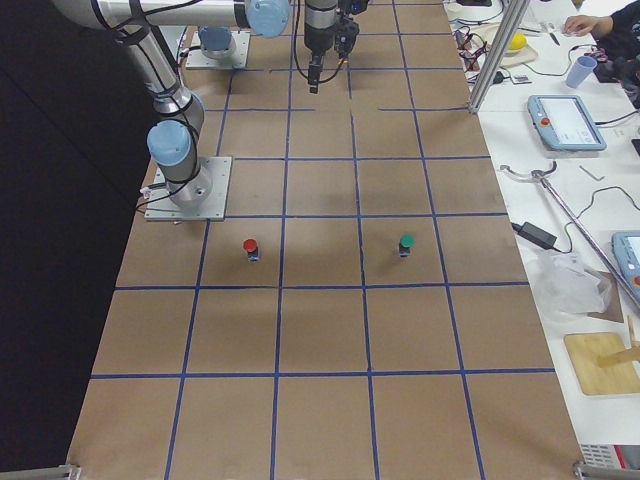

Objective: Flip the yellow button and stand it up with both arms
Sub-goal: 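Lift the yellow button with the left gripper toward the table center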

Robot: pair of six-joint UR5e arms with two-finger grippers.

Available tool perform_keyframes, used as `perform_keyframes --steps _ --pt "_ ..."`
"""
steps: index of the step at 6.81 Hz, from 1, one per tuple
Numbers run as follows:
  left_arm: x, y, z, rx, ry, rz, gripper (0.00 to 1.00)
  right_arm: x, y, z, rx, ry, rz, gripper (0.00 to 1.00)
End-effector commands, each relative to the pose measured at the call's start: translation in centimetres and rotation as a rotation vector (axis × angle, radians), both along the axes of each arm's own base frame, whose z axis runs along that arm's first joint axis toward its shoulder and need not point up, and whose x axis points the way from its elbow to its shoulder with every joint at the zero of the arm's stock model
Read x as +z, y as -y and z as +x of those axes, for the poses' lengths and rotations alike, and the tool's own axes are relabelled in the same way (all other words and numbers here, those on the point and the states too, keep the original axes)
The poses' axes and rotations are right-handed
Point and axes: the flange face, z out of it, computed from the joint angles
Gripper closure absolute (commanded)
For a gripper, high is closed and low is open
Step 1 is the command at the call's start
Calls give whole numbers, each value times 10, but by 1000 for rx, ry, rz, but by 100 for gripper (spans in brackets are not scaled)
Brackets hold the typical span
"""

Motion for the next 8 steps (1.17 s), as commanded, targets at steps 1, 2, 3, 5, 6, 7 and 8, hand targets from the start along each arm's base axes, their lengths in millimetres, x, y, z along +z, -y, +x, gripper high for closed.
perform_keyframes --steps 1,2,3,5,6,7,8 --pt "28 -10 -60 97 -401 46 80 1 -1 1 3 13 2 0" --pt "34 -18 -78 141 -592 59 80 0 0 2 -5 16 -1 0" --pt "38 -25 -92 156 -711 55 80 6 5 2 -47 52 -8 0" --pt "45 -19 -101 199 -884 53 80 29 20 -8 -292 208 -25 0" --pt "51 -21 -107 171 -890 23 80 36 25 -19 -338 286 -23 0" --pt "51 -21 -108 168 -892 22 80 42 29 -36 -392 347 -19 0" --pt "52 -22 -109 164 -890 19 80 61 34 -41 -466 468 -30 0"
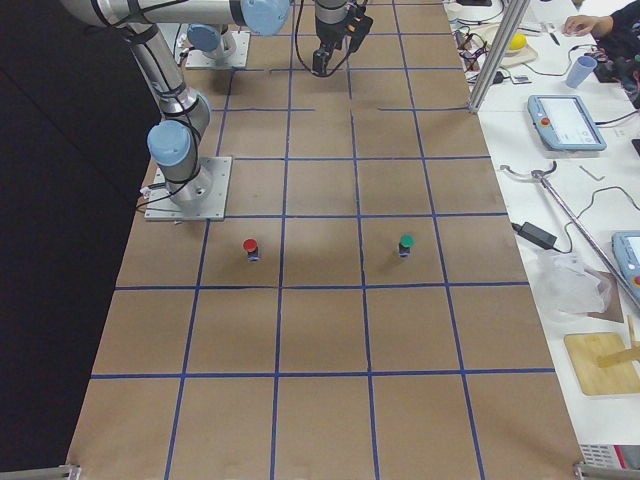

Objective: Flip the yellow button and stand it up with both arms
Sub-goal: 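Hold the yellow button up with the left gripper while the right gripper approaches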

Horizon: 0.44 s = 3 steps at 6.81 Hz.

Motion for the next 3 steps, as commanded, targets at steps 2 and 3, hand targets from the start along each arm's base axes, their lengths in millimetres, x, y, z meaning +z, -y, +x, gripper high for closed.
perform_keyframes --steps 2,3 --pt "4 -8 -20 -43 -5 -29 80 32 16 3 -204 346 -3 0" --pt "6 -8 -21 -47 -5 -40 80 21 27 7 -205 396 23 0"
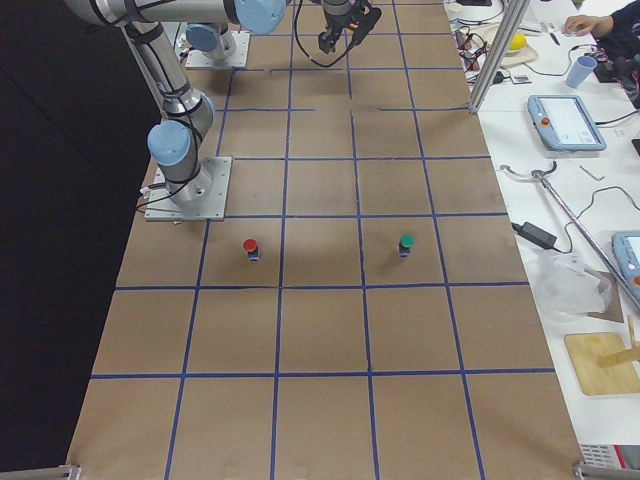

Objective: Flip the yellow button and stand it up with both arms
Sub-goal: 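Hold the yellow button up with the left gripper while the right gripper approaches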

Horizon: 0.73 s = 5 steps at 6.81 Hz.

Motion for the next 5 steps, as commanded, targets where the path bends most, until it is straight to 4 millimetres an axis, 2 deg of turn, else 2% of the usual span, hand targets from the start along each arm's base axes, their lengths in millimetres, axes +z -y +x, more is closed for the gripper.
perform_keyframes --steps 1,2,3,5 --pt "2 -2 -7 -17 -1 -15 80 -17 15 12 1 82 13 0" --pt "3 -3 -9 -20 -1 -15 80 -34 19 17 -13 97 60 0" --pt "5 -2 -10 -23 -1 -21 80 -42 30 23 -12 120 43 0" --pt "7 -3 -11 -24 -1 -27 80 -55 41 59 -18 128 79 0"
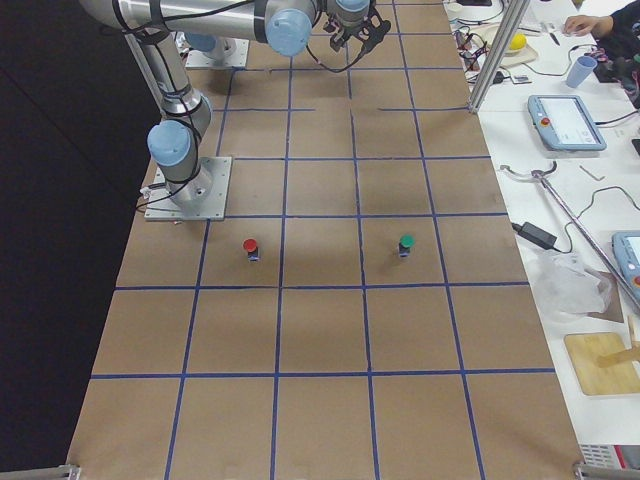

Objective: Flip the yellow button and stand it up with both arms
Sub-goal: 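Hold the yellow button up with the left gripper while the right gripper approaches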

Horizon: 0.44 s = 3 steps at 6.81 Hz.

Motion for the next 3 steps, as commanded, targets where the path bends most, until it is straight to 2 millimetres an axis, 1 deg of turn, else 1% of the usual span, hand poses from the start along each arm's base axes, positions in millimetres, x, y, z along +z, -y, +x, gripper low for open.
perform_keyframes --steps 1,3 --pt "5 -2 -1 -3 0 -9 80 -8 9 18 -23 7 26 0" --pt "4 -2 -2 -4 3 -9 80 -10 7 22 -33 13 54 1"
